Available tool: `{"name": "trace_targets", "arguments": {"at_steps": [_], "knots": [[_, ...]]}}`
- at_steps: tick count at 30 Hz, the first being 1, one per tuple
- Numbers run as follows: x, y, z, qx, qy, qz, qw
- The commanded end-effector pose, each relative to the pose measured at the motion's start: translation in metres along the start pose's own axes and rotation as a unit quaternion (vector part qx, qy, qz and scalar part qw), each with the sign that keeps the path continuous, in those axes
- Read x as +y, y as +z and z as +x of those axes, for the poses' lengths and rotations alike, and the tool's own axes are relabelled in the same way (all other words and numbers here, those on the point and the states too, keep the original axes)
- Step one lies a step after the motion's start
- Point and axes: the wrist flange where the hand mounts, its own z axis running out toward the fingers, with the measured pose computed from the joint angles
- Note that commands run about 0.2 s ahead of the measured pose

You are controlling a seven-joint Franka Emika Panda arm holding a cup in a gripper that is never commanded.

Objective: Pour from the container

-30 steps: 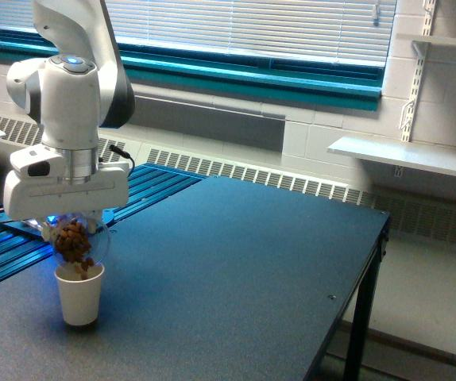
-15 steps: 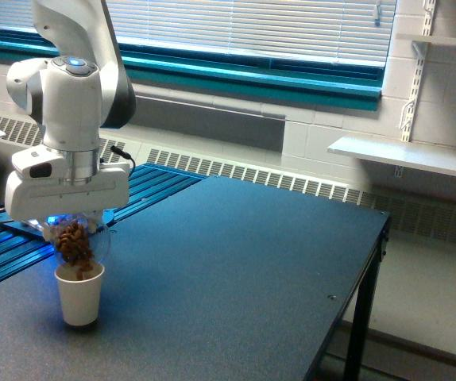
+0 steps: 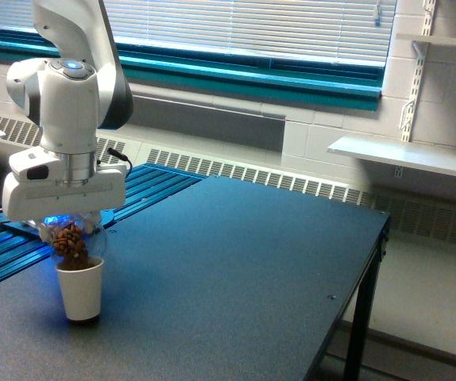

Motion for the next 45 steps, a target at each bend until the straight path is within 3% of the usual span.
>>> {"name": "trace_targets", "arguments": {"at_steps": [1,17,45], "knots": [[-0.002,-0.002,0.000,0.001,-0.006,-0.001,1.0000],[-0.007,-0.004,0.003,-0.001,-0.008,0.000,1.0000],[-0.014,-0.001,0.003,-0.009,-0.023,-0.019,0.9995]]}}
